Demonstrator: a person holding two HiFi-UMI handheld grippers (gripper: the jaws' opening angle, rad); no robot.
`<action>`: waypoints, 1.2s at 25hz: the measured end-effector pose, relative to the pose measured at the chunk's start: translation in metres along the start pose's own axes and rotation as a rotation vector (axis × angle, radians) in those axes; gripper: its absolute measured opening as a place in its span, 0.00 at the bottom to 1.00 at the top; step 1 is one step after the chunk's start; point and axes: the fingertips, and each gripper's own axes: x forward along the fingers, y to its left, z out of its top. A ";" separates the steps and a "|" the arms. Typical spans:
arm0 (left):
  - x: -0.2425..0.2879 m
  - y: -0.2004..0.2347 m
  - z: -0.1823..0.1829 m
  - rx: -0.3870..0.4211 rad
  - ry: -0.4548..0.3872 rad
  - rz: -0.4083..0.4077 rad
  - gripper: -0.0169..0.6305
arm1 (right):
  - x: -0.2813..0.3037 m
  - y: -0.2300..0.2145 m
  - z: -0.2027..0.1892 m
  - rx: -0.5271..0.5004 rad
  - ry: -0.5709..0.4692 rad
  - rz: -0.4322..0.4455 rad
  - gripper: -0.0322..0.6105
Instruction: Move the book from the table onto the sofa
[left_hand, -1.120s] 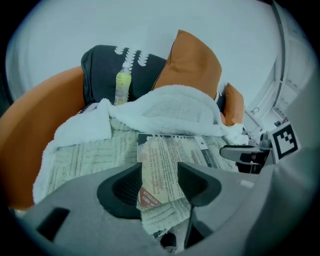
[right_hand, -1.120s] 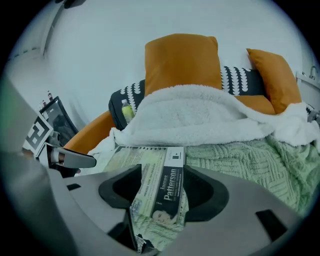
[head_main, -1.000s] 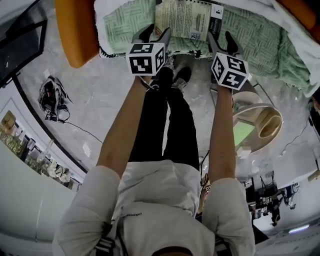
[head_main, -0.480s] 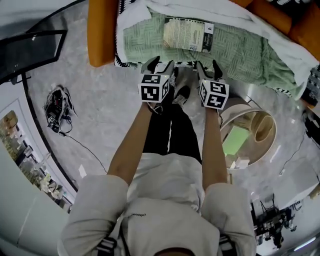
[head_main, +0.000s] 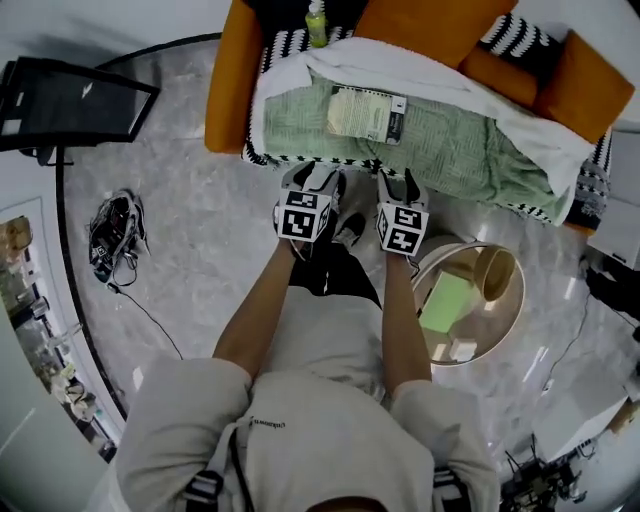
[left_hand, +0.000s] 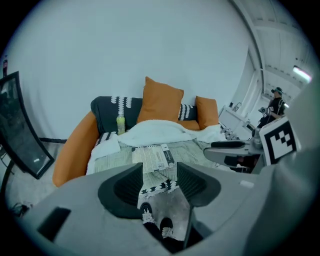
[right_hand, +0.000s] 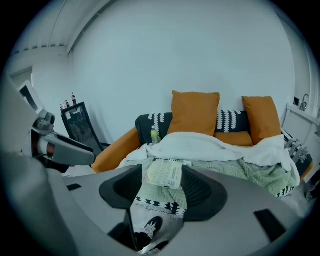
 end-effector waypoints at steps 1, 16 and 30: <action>-0.005 -0.003 0.001 0.003 -0.002 0.000 0.37 | -0.006 0.002 0.002 0.003 0.003 0.001 0.43; -0.066 -0.016 0.011 -0.003 -0.058 -0.011 0.27 | -0.069 0.044 0.020 -0.044 -0.060 0.032 0.29; -0.072 -0.039 0.006 -0.011 -0.123 -0.057 0.04 | -0.091 0.061 0.014 -0.117 -0.045 0.141 0.06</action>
